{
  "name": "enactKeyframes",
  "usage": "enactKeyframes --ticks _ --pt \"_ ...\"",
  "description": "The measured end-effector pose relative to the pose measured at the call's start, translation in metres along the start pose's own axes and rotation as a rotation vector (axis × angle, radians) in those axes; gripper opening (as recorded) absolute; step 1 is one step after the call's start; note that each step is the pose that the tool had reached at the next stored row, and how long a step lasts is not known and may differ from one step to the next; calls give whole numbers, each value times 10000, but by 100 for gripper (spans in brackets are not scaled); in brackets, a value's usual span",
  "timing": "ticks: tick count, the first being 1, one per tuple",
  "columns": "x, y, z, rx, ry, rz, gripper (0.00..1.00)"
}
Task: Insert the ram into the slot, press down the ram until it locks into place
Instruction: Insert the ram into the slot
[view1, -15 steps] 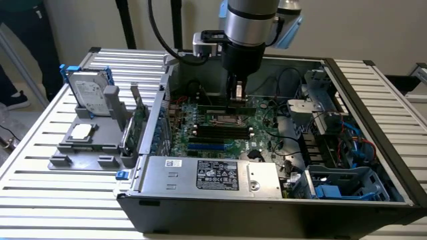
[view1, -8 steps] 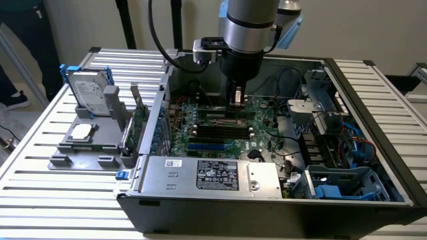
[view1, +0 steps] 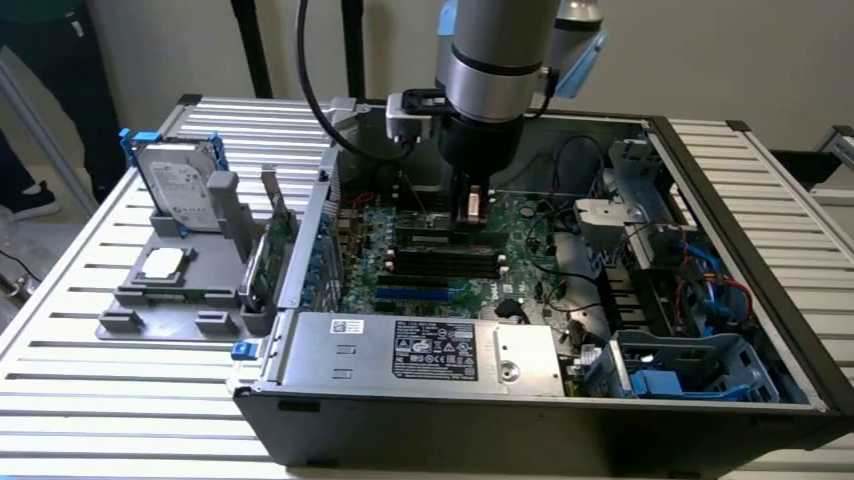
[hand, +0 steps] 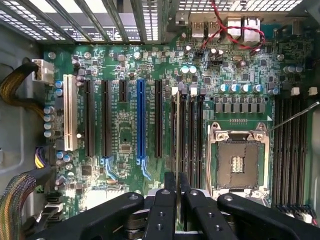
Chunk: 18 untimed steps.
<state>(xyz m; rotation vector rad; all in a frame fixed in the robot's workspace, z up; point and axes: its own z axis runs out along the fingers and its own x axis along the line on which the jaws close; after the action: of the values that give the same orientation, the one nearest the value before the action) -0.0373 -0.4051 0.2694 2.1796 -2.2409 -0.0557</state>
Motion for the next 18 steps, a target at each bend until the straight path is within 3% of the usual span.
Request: enactKeyframes --ticks 8,13,18 --pt "-4 -5 146 -9 -1 37 13" --pt "-20 -15 206 -105 10 43 13" --pt "-35 -28 237 -110 66 46 13"
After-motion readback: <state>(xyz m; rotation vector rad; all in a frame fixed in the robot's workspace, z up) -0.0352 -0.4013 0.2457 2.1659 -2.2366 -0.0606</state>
